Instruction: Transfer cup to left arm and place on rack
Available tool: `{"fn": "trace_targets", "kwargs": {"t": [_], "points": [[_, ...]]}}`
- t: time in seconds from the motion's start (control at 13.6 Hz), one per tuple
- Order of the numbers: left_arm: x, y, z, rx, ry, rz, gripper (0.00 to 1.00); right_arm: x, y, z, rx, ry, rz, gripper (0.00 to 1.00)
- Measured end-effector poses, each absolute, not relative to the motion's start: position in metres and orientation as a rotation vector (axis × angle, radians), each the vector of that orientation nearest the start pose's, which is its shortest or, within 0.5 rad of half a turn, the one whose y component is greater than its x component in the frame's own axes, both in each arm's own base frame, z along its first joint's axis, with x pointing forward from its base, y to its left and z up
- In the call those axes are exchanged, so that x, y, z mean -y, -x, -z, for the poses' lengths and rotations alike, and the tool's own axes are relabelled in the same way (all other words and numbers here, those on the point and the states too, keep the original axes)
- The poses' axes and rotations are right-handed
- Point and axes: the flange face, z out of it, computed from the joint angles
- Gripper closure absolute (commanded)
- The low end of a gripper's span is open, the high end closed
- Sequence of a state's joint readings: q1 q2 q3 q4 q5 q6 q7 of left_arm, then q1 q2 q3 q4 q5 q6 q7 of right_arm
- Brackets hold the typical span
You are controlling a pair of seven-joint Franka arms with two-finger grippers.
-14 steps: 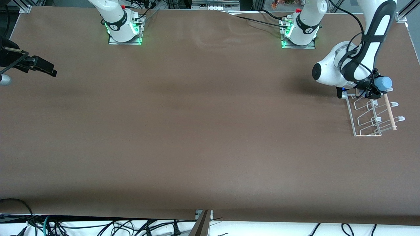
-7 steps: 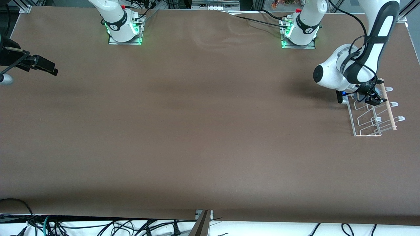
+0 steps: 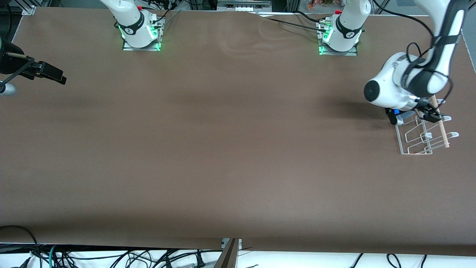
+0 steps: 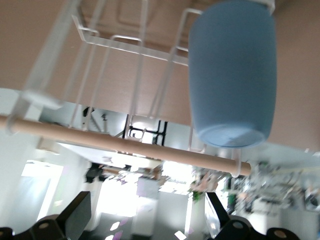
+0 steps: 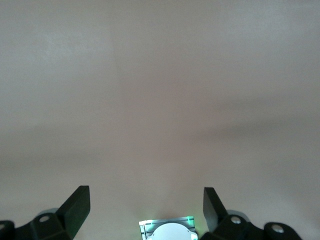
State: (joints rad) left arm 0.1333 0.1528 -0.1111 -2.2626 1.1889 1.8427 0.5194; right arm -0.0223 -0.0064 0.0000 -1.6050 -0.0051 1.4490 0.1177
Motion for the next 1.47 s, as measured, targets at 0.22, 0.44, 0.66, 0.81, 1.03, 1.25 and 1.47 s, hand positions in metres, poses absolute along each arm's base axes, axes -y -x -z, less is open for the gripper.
{"fn": "trace_targets", "kwargs": {"t": [0.22, 0.44, 0.66, 0.81, 1.03, 1.25, 1.47], "points": [[-0.072, -0.54, -0.358, -1.078, 2.13, -0.695, 0.0, 0.013, -0.537, -0.603, -0.22, 3.137, -0.242, 0.0], [-0.052, -0.572, -0.443, -0.938, 2.459, -0.401, 0.0, 0.012, -0.537, -0.603, -0.22, 3.137, -0.242, 0.0], [-0.038, -0.59, -0.513, -0.809, 2.717, -0.138, 0.0, 0.012, -0.535, -0.604, -0.22, 3.136, -0.261, 0.0], [-0.033, -0.592, -0.542, -0.602, 2.856, -0.052, 0.0, 0.012, -0.533, -0.604, -0.22, 3.135, -0.278, 0.0], [-0.02, -0.589, -0.577, -0.203, 3.056, -0.005, 0.0, 0.012, -0.532, -0.604, -0.22, 3.134, -0.294, 0.0], [-0.01, -0.585, -0.601, 0.032, 3.087, 0.0, 0.0, 0.012, -0.531, -0.605, -0.22, 3.134, -0.298, 0.0], [0.003, -0.578, -0.611, 0.137, 3.105, -0.061, 0.0, 0.012, -0.531, -0.605, -0.22, 3.134, -0.3, 0.0]]}}
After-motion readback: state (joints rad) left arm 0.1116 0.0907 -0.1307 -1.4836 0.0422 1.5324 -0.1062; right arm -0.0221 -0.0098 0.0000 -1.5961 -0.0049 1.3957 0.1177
